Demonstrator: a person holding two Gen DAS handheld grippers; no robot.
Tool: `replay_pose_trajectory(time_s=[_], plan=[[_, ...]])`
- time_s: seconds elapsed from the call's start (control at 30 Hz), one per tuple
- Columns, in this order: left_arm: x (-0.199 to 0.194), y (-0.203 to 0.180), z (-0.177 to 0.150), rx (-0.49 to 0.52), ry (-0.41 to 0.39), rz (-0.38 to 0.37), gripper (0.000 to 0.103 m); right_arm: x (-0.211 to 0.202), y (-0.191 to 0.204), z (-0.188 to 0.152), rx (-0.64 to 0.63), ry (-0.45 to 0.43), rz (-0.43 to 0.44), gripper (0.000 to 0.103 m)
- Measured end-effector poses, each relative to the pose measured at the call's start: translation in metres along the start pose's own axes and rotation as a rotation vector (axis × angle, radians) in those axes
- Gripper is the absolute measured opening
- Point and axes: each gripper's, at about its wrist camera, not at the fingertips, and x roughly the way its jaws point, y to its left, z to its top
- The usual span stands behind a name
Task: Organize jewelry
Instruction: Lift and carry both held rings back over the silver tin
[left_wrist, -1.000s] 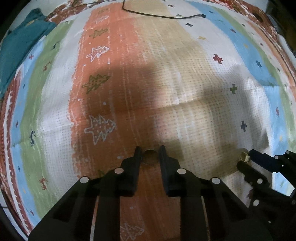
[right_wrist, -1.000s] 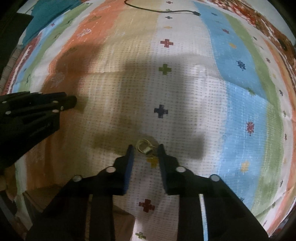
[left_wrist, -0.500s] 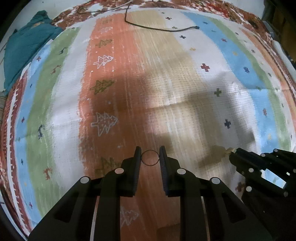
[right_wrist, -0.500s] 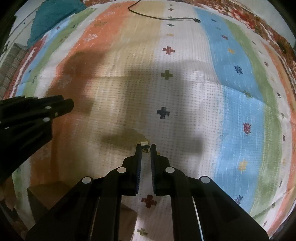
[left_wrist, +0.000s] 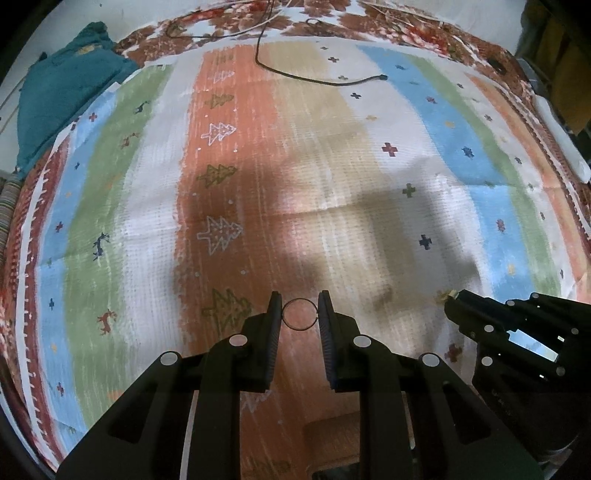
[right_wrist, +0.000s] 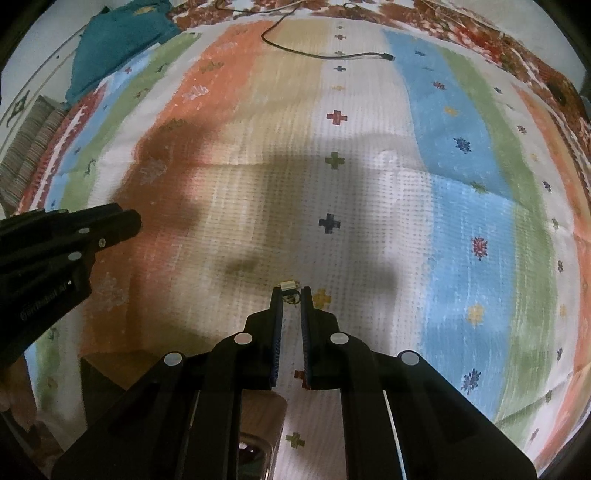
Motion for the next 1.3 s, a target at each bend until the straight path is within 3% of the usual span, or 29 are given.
replay_pose_trajectory(time_s=[1.3], plan=[[-0.097, -0.018, -0.075, 0.018, -0.183, -0.087, 0.019, -0.081, 0.025, -0.055, -0.055, -0.172, 0.001, 0.011]])
